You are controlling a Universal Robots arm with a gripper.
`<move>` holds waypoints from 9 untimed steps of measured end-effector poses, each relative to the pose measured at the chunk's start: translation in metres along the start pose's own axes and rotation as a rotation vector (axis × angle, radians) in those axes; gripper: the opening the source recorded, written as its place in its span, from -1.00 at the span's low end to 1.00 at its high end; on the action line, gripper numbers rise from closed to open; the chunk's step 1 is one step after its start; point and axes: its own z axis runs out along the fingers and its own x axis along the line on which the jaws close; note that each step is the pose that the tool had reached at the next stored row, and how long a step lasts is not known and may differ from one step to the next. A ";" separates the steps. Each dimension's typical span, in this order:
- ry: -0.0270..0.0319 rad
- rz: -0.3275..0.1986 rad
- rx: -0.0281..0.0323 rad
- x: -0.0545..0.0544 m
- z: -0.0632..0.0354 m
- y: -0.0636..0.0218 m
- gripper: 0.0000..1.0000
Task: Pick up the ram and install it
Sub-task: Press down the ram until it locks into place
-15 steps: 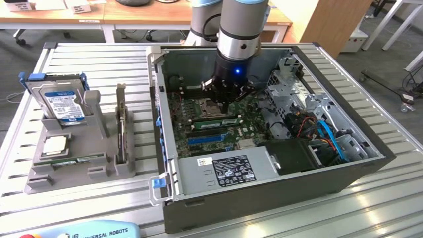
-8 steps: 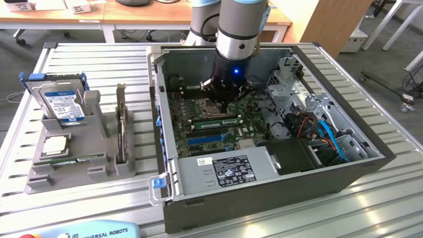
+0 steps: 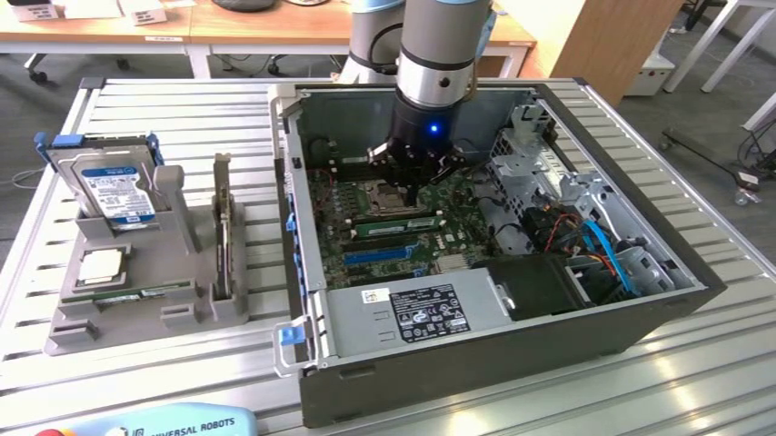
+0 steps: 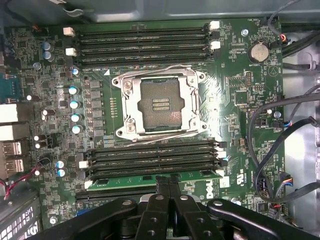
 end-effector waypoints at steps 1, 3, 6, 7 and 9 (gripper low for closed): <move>0.0000 0.000 0.0000 0.000 0.0000 0.0000 -0.80; 0.0000 -0.001 -0.0001 0.000 0.0000 0.0000 -0.80; 0.0001 -0.008 -0.0004 0.000 -0.0001 0.0000 -0.80; 0.0002 -0.011 -0.0005 0.000 -0.0001 0.0000 -0.80; 0.0008 -0.013 -0.0006 0.000 -0.0001 0.0000 -0.80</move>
